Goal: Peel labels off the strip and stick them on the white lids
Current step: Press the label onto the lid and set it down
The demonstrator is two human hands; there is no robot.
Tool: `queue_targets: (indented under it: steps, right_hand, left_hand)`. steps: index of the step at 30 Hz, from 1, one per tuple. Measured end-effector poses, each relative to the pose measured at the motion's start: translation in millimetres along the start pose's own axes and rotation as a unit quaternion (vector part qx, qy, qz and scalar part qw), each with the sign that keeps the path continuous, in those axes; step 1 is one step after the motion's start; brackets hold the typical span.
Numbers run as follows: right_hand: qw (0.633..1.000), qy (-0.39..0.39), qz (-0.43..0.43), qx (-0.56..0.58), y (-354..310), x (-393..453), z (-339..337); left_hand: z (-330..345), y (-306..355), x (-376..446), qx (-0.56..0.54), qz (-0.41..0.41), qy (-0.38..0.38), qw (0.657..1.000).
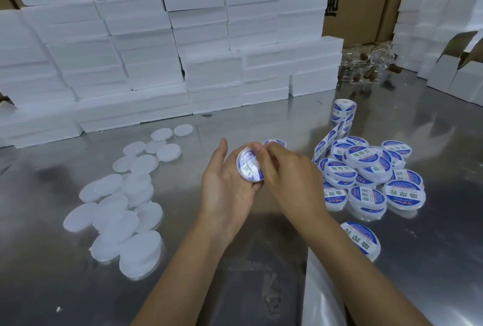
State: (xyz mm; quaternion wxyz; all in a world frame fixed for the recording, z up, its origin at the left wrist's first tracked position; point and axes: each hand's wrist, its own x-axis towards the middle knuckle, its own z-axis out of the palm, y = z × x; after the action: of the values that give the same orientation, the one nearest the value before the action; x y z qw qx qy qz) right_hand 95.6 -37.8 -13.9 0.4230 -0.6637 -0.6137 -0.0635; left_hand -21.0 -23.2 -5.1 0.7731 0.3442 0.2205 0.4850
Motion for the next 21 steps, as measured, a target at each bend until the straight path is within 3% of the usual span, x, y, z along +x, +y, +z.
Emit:
queue_targets:
  steps: [4,9,15,21]
  right_hand:
    - [0.999,-0.024,0.013,0.042,4,1,-2]
    - [1.0,-0.021,-0.005,-0.004,-4,-4,-7]
    - [0.998,-0.052,-0.005,0.027,0,-4,-8]
    - [0.995,-0.059,0.003,0.086,7,-3,-3]
  left_hand:
    - [3,-1,0,0.015,-0.003,0.009,1.0]
    - [6,5,-2,-0.02,-0.003,0.014,1.0]
    - [4,4,-1,-0.024,0.009,-0.004,1.0]
    - [0,1,2,0.049,0.027,-0.03,0.998]
